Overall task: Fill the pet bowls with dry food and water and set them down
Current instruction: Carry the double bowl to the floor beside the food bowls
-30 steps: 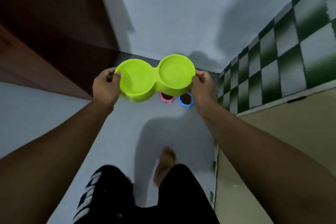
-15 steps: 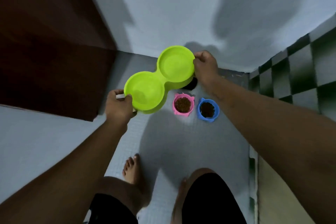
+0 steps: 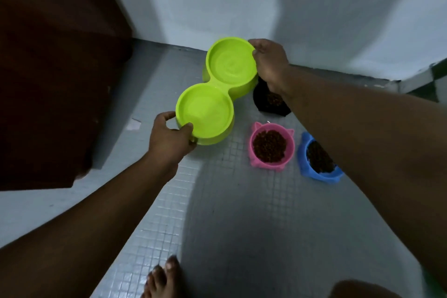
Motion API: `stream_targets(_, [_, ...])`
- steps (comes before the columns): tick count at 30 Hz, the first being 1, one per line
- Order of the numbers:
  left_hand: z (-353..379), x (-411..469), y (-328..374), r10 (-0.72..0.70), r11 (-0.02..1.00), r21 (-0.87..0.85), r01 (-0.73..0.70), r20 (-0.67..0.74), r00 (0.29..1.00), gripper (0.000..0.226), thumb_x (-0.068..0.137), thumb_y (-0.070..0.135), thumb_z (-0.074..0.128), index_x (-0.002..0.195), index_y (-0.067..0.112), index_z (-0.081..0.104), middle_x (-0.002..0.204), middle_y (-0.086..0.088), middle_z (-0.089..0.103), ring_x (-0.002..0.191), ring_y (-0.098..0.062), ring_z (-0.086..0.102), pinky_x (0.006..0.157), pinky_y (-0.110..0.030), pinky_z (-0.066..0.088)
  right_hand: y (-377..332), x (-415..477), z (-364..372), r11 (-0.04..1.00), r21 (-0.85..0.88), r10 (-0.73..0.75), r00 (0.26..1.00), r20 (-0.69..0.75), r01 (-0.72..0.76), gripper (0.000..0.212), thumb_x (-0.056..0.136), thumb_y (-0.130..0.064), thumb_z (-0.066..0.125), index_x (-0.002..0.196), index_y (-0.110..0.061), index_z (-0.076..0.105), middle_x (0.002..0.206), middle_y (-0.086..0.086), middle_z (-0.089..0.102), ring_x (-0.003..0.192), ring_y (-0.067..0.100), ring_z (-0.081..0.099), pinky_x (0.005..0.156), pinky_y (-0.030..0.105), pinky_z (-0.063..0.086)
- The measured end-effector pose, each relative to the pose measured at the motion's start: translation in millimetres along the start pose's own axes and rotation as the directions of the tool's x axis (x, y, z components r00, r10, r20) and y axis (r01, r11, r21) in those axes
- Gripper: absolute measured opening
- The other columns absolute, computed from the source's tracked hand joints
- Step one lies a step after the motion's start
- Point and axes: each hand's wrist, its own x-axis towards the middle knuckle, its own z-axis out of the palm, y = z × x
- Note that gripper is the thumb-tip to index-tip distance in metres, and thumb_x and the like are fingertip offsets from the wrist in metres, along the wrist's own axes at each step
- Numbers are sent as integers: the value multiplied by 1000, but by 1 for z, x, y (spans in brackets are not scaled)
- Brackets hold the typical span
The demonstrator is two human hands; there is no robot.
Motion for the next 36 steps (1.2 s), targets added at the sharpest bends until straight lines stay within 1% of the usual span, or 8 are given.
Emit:
stream_targets(3, [12,23,-22,-11,999,-34,10,-15,1000,43,93,9,74,122,28,48,132,-18,53,110,-37,66,62,-32,63,33,20,15,1000,-24,-6,1000,11,6,41,81,-6,49,82,-37,76,106,2,75,104,21,70,94,46,55])
stream_targets(6, [28,36,-49,-53,994,-96,52,-10,999,41,92,6,73,118,26,48,125,-17,54,102,-30,67,80,-46,63,64,40,26,998,-64,-12,997,70,17,39,81,-8,47,85,-36,73,115,8,73,111,26,67,100,48,52])
stream_targets(15, [38,56,-77,-153,981,-127,148,-30,988,44,92,12,73,125,21,45,101,1,52,81,-14,59,92,-52,59,109,55,56,993,-115,42,972,232,-15,41,83,-8,48,119,-5,68,120,17,69,111,29,65,101,49,51])
stream_targets(19, [32,62,-80,-191,977,-101,186,-36,981,50,90,17,74,133,16,49,106,-1,57,82,-15,61,88,-46,59,96,38,56,989,-109,129,956,265,-103,45,82,5,45,124,6,61,122,16,64,107,30,64,89,32,55])
stream_targets(23, [27,67,-77,-184,981,-74,182,-34,982,51,89,21,75,134,15,53,115,-7,62,81,-18,63,87,-45,59,98,40,61,981,-189,97,959,267,-47,48,88,4,42,131,-3,60,133,18,61,123,31,58,109,45,45])
stream_targets(26, [28,64,-74,-189,980,-66,188,-11,982,60,79,29,80,131,14,54,102,-4,63,77,-17,62,91,-48,59,92,37,68,959,-284,93,968,233,-24,46,100,-1,43,145,-7,48,153,13,43,141,27,40,119,37,30])
stream_targets(30, [28,62,-71,-190,980,-55,192,30,981,78,60,41,76,130,12,59,96,-7,69,75,-18,64,89,-48,59,89,33,74,941,-338,99,970,222,-18,49,105,-7,40,153,-12,35,162,10,25,150,22,24,121,25,17])
stream_targets(36, [20,69,-77,-178,984,8,178,52,983,94,45,54,78,130,18,61,112,-11,70,89,-21,70,92,-53,60,87,34,74,918,-396,77,967,243,26,52,106,-11,41,156,-11,27,165,11,17,152,23,16,118,22,12])
